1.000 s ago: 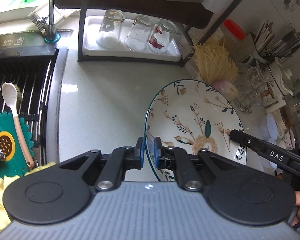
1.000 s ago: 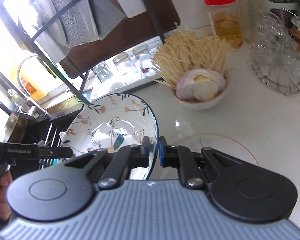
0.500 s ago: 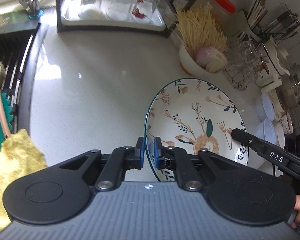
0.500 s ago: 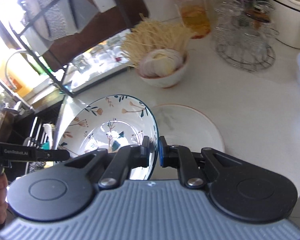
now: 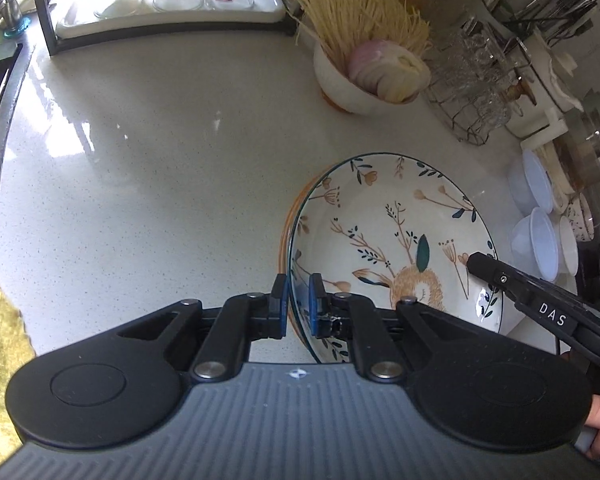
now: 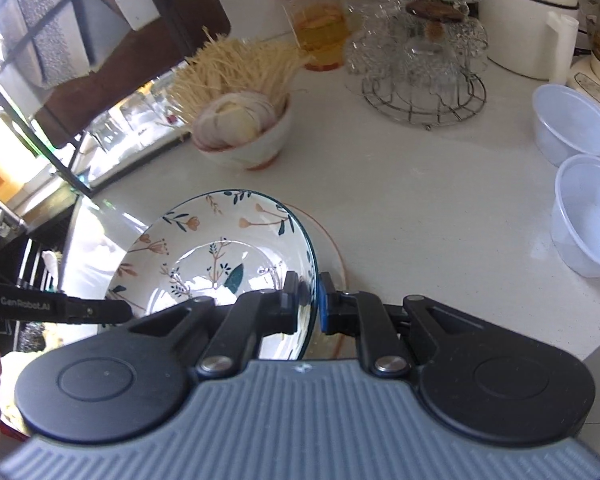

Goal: Organize plates and bowls
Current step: 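Lift and carry the deer plate with both tools over the plate stack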

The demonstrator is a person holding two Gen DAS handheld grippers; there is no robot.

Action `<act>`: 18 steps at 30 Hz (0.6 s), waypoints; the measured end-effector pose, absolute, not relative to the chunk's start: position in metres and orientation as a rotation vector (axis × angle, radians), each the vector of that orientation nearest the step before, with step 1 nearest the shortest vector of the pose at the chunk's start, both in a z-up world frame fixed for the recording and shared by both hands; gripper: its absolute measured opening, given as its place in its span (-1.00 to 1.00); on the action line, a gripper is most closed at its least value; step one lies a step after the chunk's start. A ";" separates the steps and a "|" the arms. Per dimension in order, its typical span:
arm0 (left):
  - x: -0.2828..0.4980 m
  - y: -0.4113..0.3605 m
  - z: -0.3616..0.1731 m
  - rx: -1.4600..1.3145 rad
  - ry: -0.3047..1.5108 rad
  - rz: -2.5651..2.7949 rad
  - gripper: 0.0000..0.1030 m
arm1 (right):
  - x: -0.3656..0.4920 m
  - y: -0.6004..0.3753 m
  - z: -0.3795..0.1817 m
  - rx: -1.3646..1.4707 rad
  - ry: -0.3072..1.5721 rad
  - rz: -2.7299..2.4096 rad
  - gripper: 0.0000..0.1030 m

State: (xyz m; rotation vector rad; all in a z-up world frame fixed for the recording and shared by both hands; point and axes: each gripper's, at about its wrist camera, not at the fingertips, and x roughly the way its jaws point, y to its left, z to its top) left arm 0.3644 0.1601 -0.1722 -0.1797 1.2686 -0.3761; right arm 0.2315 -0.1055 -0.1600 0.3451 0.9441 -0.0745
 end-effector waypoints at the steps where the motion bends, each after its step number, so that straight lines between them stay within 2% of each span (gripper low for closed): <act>1: 0.365 0.157 -0.172 -0.168 1.271 -0.370 -0.77 | 0.231 -0.108 -0.162 0.357 0.948 -0.075 -0.74; 18: 0.358 0.146 -0.177 -0.076 1.236 -0.356 -0.75 | 0.235 -0.105 -0.173 0.334 0.913 -0.091 -0.70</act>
